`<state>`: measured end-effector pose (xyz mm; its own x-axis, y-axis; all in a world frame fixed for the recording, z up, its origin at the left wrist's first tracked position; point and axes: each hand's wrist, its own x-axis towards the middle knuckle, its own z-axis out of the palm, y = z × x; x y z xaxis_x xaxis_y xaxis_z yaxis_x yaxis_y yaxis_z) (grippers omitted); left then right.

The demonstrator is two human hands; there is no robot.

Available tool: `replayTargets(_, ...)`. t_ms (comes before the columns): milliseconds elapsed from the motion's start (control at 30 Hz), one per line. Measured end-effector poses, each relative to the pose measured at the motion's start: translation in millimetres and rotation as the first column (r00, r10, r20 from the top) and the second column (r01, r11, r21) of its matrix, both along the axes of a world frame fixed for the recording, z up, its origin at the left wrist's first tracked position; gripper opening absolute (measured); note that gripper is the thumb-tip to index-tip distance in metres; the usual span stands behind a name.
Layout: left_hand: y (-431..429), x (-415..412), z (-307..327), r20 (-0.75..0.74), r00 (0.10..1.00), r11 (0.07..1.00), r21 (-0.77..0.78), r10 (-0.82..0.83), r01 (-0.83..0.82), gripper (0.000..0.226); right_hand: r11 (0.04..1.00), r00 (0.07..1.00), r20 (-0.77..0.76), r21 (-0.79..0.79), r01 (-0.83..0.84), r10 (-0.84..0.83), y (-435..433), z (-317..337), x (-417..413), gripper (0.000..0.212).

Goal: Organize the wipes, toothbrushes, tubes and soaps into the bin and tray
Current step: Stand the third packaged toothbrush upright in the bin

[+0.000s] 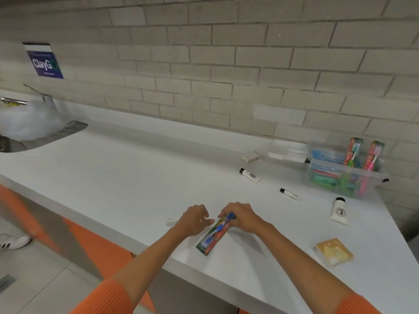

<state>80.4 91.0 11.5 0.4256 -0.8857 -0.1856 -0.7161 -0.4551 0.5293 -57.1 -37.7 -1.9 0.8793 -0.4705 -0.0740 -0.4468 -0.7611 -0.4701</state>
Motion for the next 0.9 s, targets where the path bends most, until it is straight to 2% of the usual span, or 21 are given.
replayTargets(167,20.6,-10.5,-6.0,-0.003,0.999,0.998,0.037,-0.045,0.045,0.044,0.993,0.998,-0.01,-0.103,0.064,-0.065,16.9,-7.6,-5.1,0.022)
replayTargets(267,27.3,-16.8,-11.4,0.004,0.997,0.996,0.054,-0.078,0.078,0.032,0.985,0.994,-0.03,-0.14,0.099,-0.104,22.8,-8.4,-11.8,0.02)
replayTargets(433,28.2,-30.4,-17.3,0.1,0.989,0.993,0.06,-0.108,0.102,0.025,0.982,0.988,-0.039,-0.125,0.145,-0.151,27.9,-9.1,-25.5,0.019)
replayTargets(500,26.5,-33.5,-12.4,0.188,0.97,0.987,0.064,-0.155,0.146,0.026,0.982,0.985,-0.047,-0.106,0.159,-0.165,27.9,-7.9,-31.4,0.016)
replayTargets(600,20.6,-32.4,-0.4,0.319,0.925,0.977,0.022,-0.208,0.212,0.032,0.982,0.982,-0.045,-0.057,0.179,-0.182,25.2,0.4,-36.7,0.013)
replayTargets(667,11.9,-30.1,9.9,0.398,0.889,0.965,-0.03,-0.227,0.26,0.028,0.979,0.979,-0.039,0.006,0.202,-0.202,20.1,10.0,-39.7,0.028)
replayTargets(767,-4.8,-27.3,24.8,0.552,0.789,0.918,-0.1,-0.271,0.385,0.022,0.96,0.975,-0.032,0.17,0.223,-0.221,12.0,27.9,-45.4,0.046)
replayTargets(900,-33.8,-29.0,44.8,0.665,0.681,0.808,-0.195,-0.307,0.555,0.025,0.921,0.967,-0.038,0.294,0.254,-0.254,-0.5,50.9,-55.6,0.038)
